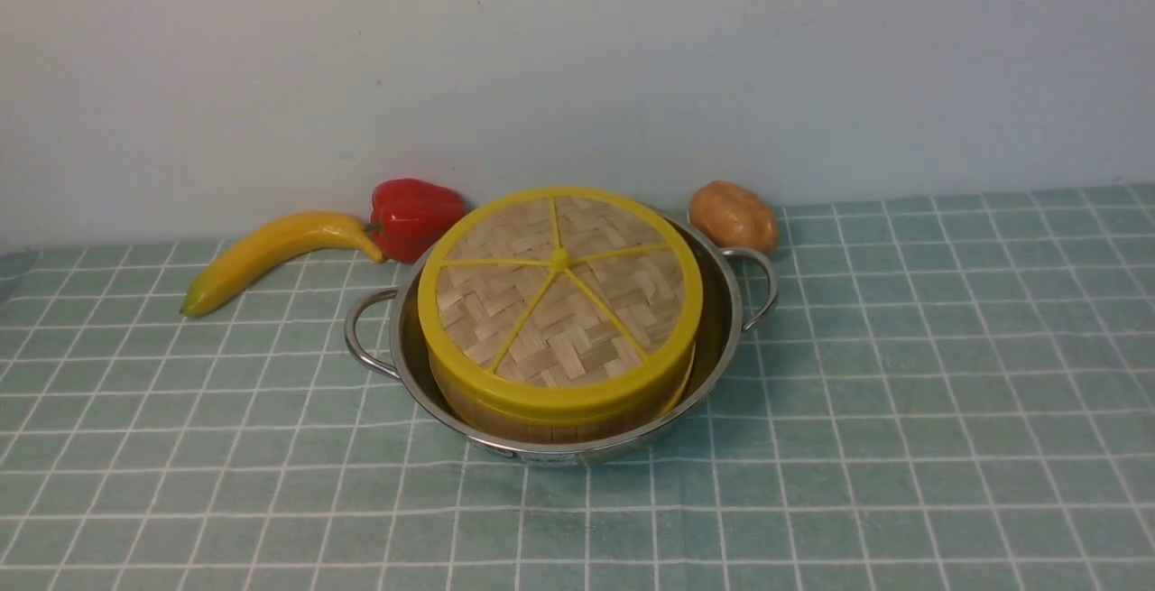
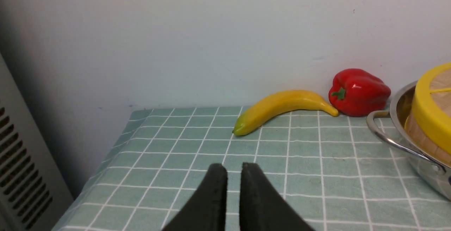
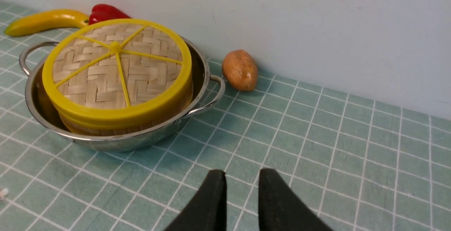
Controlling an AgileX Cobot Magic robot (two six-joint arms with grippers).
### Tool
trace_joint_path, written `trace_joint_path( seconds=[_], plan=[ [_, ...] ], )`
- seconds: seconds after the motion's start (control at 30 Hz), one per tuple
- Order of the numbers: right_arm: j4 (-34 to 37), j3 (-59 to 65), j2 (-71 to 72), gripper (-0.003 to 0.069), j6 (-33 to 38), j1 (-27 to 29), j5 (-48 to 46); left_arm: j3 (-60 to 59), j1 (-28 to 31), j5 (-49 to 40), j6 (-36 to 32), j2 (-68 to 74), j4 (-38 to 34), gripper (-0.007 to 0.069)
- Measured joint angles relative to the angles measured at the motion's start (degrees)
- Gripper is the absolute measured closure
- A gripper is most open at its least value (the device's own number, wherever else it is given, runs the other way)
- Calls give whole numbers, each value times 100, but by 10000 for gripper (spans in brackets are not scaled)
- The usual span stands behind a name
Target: Place the steamer in the pot on the blue tablecloth, and put the lid on the steamer.
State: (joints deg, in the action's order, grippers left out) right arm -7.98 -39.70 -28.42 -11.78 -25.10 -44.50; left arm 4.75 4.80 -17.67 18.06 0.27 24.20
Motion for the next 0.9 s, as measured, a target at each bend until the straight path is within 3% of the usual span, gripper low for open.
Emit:
trace_joint_path(
  seconds=[0.2,0.47,0.9],
  plan=[
    [0,0,0,472,0,0,12,-324,0,171,-138,-11,-319,560],
    [0,0,0,445,0,0,28,-518,0,448,-1219,-29,-2100,550],
    [22,0,0,420,0,0,77,-518,0,466,-1311,-29,-2341,528]
  ],
)
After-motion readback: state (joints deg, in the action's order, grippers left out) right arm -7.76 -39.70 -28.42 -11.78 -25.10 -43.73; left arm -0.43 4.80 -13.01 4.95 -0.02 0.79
